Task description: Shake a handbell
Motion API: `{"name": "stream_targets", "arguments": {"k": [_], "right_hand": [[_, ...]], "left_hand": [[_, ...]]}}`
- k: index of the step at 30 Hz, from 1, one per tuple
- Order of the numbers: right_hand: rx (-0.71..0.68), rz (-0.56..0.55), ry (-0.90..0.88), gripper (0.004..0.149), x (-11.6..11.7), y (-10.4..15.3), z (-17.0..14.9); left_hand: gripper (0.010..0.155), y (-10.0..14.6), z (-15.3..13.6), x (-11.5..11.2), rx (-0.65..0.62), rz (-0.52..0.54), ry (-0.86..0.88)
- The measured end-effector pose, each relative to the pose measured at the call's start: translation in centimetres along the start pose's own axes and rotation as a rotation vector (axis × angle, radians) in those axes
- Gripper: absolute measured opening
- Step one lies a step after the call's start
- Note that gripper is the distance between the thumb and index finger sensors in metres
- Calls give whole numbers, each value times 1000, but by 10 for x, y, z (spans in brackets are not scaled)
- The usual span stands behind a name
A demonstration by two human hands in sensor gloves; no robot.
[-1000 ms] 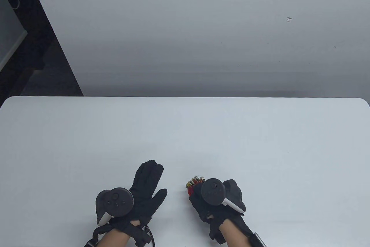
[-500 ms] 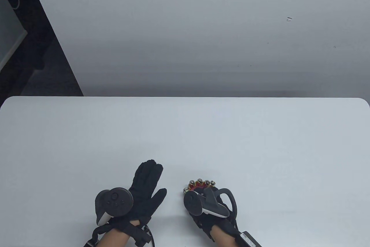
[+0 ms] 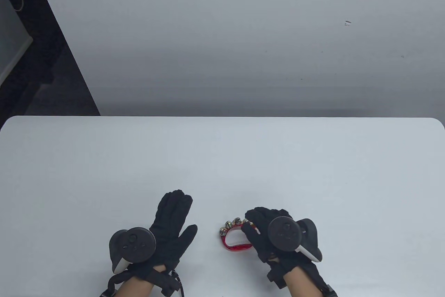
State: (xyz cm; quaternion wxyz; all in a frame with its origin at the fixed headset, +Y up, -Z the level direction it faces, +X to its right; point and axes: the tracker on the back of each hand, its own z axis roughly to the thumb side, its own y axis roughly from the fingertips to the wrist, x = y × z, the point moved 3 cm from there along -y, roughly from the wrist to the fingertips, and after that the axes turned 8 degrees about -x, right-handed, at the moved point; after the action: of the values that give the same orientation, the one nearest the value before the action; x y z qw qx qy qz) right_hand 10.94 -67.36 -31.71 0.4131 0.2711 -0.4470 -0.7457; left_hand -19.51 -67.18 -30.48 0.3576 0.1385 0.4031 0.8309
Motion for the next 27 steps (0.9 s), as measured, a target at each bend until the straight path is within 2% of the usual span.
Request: {"name": "stream_targets", "arguments": {"k": [3,5,8,11,14,19,27], "right_hand": [[14,-2,32,67,-15,3,-8],[29,10,57,69,-15,6,-15],[42,34,107,74,-3,14,-27],[68,141,134,77,9,15,-36],[54,103,179,77,7,15,-38],[73,113,196,79,9,16,-43],[81,132,162,80,11,15,-46]], "left_hand": [[73,1,5,4,-14,10,-22],[74,3,6,5,-27,1,-25],[79,5,4,4,-40,-26,-24],[82,6,0,1,-19,-55,-41],[83,7,-1,-2,-2,-75,-68],[82,8,-9,-4,67,-104,-138],[82,9,-19,-7,106,-116,-183]]}}
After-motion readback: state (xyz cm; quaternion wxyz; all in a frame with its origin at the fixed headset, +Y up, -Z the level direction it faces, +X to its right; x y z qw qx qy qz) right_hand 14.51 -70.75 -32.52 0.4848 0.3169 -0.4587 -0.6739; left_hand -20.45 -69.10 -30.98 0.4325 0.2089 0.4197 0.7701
